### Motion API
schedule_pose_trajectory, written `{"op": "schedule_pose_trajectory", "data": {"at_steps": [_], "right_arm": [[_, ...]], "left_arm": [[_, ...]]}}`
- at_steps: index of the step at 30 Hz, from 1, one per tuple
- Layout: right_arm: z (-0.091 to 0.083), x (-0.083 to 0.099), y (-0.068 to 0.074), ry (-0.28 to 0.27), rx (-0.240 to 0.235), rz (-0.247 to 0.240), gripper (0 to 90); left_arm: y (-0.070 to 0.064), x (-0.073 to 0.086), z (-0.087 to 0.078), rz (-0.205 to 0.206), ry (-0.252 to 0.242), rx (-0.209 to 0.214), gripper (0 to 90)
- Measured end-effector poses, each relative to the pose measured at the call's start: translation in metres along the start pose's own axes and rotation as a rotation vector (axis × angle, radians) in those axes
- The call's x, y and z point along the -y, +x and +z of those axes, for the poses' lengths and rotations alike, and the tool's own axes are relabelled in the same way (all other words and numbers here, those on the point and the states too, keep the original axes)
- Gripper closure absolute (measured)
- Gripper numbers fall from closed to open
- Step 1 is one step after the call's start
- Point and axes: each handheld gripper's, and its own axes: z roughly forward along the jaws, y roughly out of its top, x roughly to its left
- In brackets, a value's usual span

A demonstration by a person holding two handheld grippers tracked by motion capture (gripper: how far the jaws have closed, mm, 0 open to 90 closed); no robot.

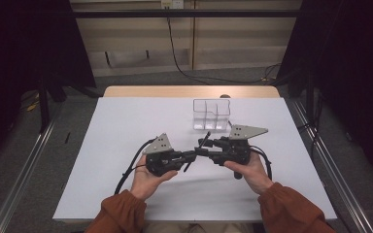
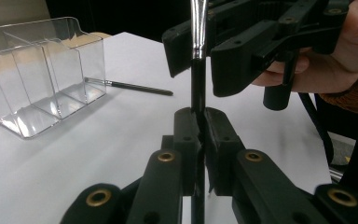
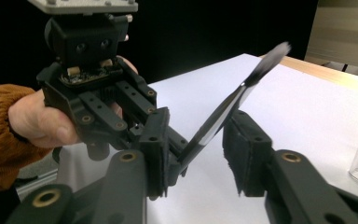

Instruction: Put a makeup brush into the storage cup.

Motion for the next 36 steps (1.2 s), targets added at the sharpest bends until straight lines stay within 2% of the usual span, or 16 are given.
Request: {"op": "schedule_pose_trajectory", "data": {"at_steps": [4, 5, 7, 11, 22, 29, 36], "right_arm": [[-0.0009, 0.0003, 0.0000, -0.004, -0.006, 0.011, 69.1], [-0.0017, 0.0004, -0.0013, -0.011, -0.010, 0.018, 75.3], [-0.0026, 0.0005, -0.0022, -0.014, -0.019, 0.024, 79.5], [-0.0031, -0.0001, -0.0006, -0.016, -0.039, 0.030, 82.4], [-0.0025, -0.0012, 0.0021, -0.011, -0.057, 0.039, 84.2], [-0.0030, -0.0020, 0.0027, -0.013, -0.051, 0.035, 84.3], [-0.0051, -0.0030, 0.0015, -0.015, -0.049, 0.034, 84.3]], "left_arm": [[-0.0002, 0.0006, 0.0004, 0.005, 0.001, 0.006, 84.2], [-0.0014, 0.0008, 0.0014, 0.008, 0.004, 0.009, 84.3], [-0.0018, 0.0013, 0.0020, 0.009, 0.007, 0.011, 84.4], [-0.0045, -0.0008, 0.0014, 0.026, 0.008, 0.009, 84.3], [-0.0047, 0.0008, 0.0012, 0.041, 0.008, 0.015, 84.1], [-0.0037, 0.0031, 0.0003, 0.028, -0.009, 0.008, 82.3], [-0.0048, 0.0050, 0.0009, 0.027, -0.013, -0.006, 71.5]]}}
